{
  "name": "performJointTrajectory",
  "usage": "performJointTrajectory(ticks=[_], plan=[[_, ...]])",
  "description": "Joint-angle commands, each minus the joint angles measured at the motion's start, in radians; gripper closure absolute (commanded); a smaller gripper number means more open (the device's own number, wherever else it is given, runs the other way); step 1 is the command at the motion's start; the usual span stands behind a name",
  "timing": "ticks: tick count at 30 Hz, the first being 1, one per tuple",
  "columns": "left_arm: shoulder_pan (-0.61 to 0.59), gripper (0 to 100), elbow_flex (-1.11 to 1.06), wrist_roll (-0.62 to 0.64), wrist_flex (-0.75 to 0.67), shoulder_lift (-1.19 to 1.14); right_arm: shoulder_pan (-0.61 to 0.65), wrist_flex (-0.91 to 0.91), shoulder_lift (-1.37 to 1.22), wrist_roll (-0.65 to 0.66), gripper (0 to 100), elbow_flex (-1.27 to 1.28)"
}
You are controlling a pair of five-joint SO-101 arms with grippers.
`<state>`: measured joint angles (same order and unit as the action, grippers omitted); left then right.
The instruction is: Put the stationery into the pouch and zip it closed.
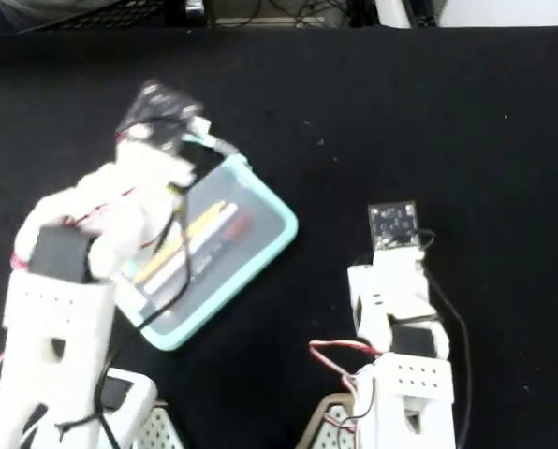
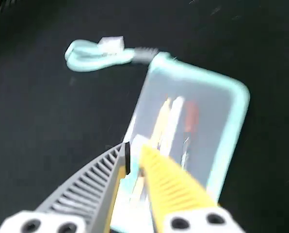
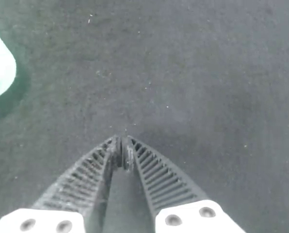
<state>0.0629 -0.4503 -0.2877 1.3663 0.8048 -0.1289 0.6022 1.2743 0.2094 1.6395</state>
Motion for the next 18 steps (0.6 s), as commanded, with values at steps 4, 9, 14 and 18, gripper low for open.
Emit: performJointTrajectory(ticks=[4,9,14,18], plan=[[-0.142,93,-0.338,0.000,0.000,0.333,0.011,0.077,0.013,-0.002,98.5,-0.038],[-0.182,93,-0.556,0.000,0.000,0.608,0.114,0.397,0.013,-0.031,98.5,-0.209],[-0.182,93,-0.742,-0.002,-0.017,0.804,0.120,0.394,0.013,-0.110,98.4,-0.223],[-0.177,93,-0.895,0.003,-0.051,0.921,0.123,0.325,0.013,-0.146,98.4,-0.153]])
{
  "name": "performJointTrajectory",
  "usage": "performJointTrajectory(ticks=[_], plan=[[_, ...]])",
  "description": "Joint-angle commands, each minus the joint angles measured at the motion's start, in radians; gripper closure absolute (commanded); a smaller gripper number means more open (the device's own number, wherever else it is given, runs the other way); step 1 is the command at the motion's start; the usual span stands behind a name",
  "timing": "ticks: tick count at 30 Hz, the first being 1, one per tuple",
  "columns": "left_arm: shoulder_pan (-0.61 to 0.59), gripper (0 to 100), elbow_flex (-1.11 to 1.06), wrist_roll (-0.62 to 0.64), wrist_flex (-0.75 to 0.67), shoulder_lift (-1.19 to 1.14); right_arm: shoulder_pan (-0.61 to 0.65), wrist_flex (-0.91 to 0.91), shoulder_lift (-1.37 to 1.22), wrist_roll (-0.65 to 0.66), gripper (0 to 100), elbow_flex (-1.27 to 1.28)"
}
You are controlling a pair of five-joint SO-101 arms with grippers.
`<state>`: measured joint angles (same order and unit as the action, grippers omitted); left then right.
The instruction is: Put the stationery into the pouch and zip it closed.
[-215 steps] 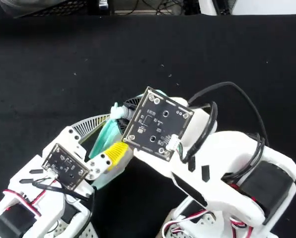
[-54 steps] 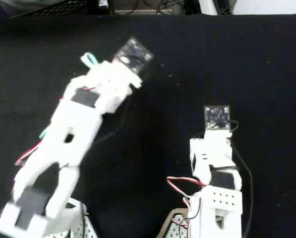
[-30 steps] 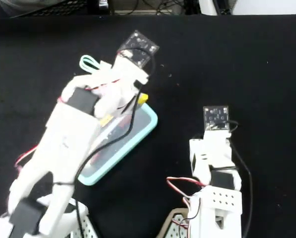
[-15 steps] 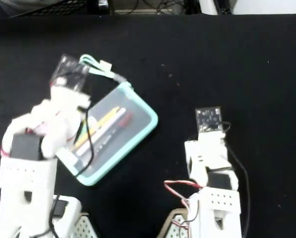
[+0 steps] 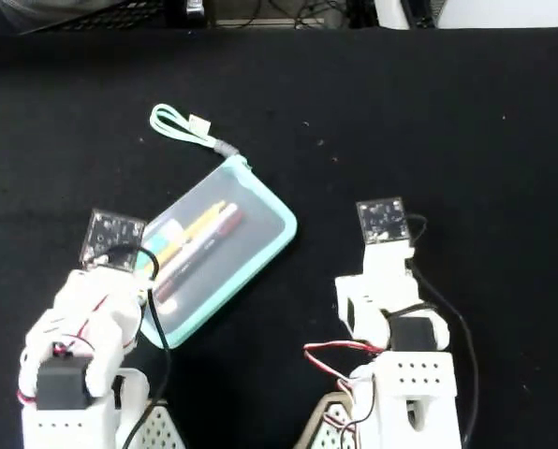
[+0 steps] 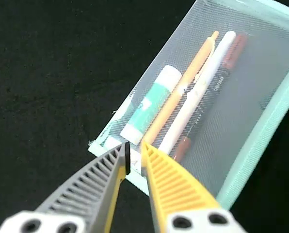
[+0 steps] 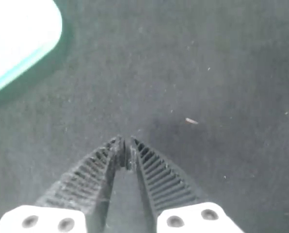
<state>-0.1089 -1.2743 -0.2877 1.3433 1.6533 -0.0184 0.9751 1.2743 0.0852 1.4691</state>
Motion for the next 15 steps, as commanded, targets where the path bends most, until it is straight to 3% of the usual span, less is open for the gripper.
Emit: performJointTrajectory(ticks=[1,8,15], plan=[[-0.005,93,-0.105,0.003,-0.028,0.103,0.012,-0.068,0.013,-0.023,98.4,0.044],[-0.004,93,-0.232,0.028,-0.026,0.163,0.011,-0.167,0.018,-0.026,98.4,0.162],[-0.005,93,-0.302,0.264,-0.032,0.163,0.009,-0.075,0.097,-0.026,98.4,0.174]])
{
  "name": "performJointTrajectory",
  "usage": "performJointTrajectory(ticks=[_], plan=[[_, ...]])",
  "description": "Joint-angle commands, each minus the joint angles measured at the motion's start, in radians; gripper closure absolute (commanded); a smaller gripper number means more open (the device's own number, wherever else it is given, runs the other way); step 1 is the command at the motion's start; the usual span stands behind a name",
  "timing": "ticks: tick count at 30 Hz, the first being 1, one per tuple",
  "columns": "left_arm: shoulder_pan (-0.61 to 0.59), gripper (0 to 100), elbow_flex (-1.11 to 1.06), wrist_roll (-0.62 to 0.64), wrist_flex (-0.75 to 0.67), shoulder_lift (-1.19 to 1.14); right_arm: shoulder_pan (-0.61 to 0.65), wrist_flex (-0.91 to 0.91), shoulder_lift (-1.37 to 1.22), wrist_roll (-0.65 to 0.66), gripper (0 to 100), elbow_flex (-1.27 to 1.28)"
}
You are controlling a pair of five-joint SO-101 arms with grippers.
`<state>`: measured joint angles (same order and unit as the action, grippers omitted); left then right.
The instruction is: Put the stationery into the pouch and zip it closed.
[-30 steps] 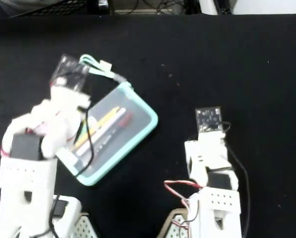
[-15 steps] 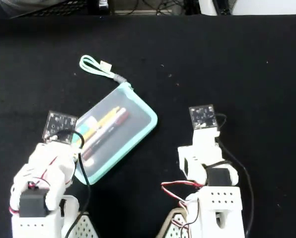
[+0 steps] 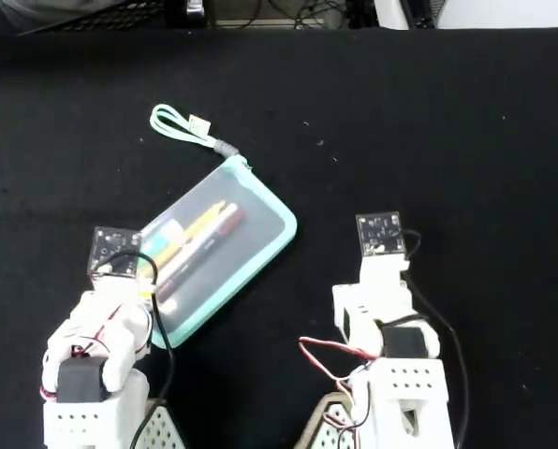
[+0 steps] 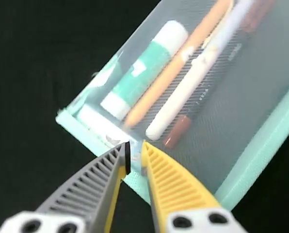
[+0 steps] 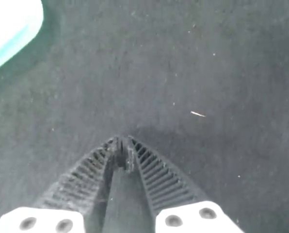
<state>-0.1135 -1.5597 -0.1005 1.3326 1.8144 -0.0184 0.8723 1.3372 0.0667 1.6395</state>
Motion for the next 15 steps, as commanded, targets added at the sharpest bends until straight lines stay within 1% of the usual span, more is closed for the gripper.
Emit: performJointTrajectory(ticks=[1,4,9,15], plan=[[-0.004,93,-0.035,0.091,-0.023,0.002,0.009,0.034,0.051,-0.008,98.4,0.008],[-0.010,93,-0.136,0.100,-0.060,0.002,0.009,0.043,0.117,-0.005,98.4,0.028],[-0.004,93,-0.139,0.106,-0.058,0.003,0.008,0.069,0.249,0.000,98.4,0.056],[-0.007,93,-0.139,0.106,-0.058,0.003,0.008,0.321,0.363,0.000,98.4,0.054]])
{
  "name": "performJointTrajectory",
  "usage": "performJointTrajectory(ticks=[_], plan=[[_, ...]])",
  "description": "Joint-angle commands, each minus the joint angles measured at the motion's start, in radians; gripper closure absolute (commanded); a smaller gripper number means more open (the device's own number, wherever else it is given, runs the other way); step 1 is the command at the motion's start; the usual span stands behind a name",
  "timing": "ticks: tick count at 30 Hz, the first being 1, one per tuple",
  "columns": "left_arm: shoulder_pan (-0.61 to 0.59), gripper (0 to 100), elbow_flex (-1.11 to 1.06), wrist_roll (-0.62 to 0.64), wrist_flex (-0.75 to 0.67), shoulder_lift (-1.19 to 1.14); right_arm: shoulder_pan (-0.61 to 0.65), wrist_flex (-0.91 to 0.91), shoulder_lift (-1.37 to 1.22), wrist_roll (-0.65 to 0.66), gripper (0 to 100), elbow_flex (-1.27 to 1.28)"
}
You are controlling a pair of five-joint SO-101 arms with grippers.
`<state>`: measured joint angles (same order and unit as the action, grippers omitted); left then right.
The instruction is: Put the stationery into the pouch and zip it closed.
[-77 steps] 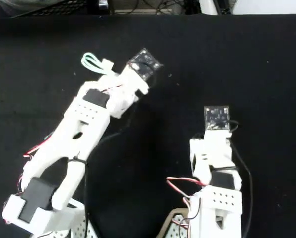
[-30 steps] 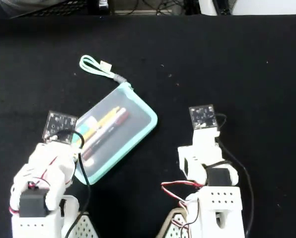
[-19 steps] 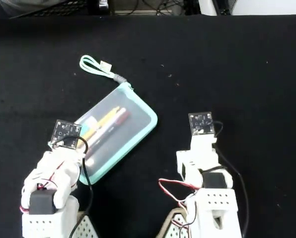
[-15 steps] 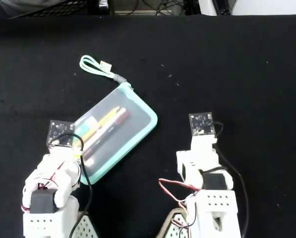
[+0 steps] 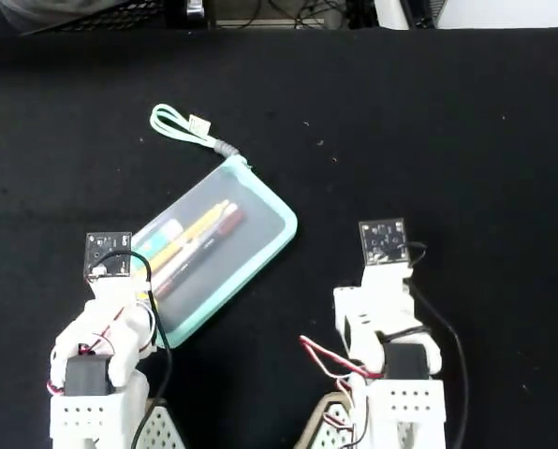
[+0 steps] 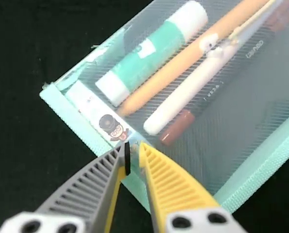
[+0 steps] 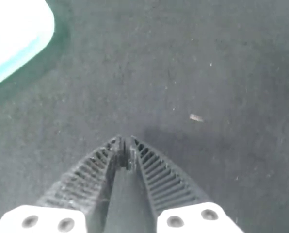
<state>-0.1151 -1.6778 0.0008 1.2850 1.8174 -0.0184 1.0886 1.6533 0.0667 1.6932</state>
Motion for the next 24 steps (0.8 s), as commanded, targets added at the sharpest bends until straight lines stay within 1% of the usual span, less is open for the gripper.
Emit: performJointTrajectory(ticks=[1,8,11,16,18,24], plan=[[-0.005,93,-0.021,0.005,-0.011,0.000,0.006,0.126,0.067,0.000,98.4,0.001],[-0.016,93,-0.021,0.005,-0.009,0.005,0.009,0.209,0.229,0.000,98.4,-0.008],[-0.087,93,-0.021,0.005,-0.006,0.011,0.009,0.209,0.222,0.000,98.4,-0.008],[-0.156,93,-0.021,0.005,-0.005,0.015,0.009,0.207,0.216,0.000,98.4,-0.008],[-0.142,93,-0.021,0.005,-0.005,0.015,0.009,0.207,0.216,0.000,98.4,-0.008],[-0.033,93,-0.021,0.005,-0.009,0.003,0.009,0.207,0.216,0.000,98.4,-0.008]])
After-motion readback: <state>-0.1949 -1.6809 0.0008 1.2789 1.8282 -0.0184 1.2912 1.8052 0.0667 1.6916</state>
